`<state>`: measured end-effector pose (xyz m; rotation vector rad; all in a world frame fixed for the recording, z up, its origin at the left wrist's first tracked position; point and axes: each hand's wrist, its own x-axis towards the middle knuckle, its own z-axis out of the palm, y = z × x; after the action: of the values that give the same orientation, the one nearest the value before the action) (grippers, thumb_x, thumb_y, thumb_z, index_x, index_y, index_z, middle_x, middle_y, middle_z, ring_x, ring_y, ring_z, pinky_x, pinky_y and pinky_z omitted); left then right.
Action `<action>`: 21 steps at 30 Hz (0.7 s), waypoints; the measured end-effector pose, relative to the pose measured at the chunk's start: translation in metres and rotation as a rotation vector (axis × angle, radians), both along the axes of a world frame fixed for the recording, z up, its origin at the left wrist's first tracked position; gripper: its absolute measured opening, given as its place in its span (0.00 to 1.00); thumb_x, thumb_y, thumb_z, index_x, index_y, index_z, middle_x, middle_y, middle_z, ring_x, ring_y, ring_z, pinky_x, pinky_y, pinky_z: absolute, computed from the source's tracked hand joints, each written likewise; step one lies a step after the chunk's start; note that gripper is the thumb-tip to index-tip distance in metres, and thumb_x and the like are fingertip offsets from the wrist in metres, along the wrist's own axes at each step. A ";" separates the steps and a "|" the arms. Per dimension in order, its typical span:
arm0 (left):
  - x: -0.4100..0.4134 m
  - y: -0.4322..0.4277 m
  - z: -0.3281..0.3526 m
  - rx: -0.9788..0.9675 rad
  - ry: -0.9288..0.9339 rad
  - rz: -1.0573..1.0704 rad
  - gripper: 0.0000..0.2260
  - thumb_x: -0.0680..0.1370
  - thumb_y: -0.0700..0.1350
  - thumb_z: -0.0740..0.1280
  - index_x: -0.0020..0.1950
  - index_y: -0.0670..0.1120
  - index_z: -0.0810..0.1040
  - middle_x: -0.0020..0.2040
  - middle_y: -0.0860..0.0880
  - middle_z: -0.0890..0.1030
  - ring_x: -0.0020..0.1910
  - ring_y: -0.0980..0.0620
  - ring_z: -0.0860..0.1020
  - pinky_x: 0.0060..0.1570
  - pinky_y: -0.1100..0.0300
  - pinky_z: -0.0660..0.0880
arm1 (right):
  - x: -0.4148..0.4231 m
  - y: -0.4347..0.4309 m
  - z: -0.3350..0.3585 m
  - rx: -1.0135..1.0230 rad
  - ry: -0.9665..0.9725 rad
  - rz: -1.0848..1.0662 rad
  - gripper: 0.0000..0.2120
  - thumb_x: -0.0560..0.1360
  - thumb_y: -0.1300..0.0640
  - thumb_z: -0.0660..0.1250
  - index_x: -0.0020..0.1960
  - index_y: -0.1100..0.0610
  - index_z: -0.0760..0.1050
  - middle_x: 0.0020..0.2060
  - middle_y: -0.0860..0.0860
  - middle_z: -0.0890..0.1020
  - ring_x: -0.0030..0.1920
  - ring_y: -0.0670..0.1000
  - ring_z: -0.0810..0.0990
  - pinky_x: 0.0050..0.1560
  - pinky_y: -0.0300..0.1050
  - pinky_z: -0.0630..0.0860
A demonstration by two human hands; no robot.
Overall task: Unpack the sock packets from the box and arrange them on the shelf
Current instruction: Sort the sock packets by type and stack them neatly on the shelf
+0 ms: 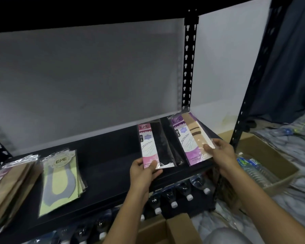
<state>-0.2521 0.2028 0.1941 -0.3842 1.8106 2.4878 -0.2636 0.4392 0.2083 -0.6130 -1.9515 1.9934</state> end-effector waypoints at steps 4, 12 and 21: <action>-0.015 0.017 0.001 -0.041 -0.039 0.005 0.13 0.77 0.35 0.69 0.59 0.38 0.71 0.55 0.40 0.82 0.49 0.45 0.84 0.40 0.61 0.82 | -0.013 0.012 0.002 0.091 -0.036 -0.037 0.15 0.75 0.63 0.68 0.61 0.59 0.73 0.57 0.55 0.78 0.55 0.57 0.79 0.48 0.50 0.78; -0.025 0.031 0.007 -0.263 -0.002 0.059 0.13 0.75 0.37 0.72 0.54 0.41 0.70 0.46 0.45 0.82 0.37 0.49 0.84 0.30 0.58 0.81 | -0.036 0.026 -0.003 0.253 -0.104 -0.023 0.15 0.76 0.62 0.67 0.62 0.61 0.73 0.57 0.57 0.79 0.44 0.52 0.79 0.30 0.37 0.70; -0.025 0.028 -0.001 -1.300 0.067 -0.032 0.27 0.72 0.66 0.65 0.59 0.47 0.70 0.56 0.49 0.78 0.54 0.44 0.79 0.45 0.53 0.72 | -0.048 0.032 -0.011 0.599 -0.163 -0.034 0.17 0.75 0.59 0.68 0.62 0.65 0.75 0.57 0.60 0.80 0.57 0.59 0.78 0.47 0.41 0.72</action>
<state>-0.2771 0.2307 0.1931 -0.2525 3.1215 0.9461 -0.3114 0.4710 0.1969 -0.6497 -2.4501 1.2577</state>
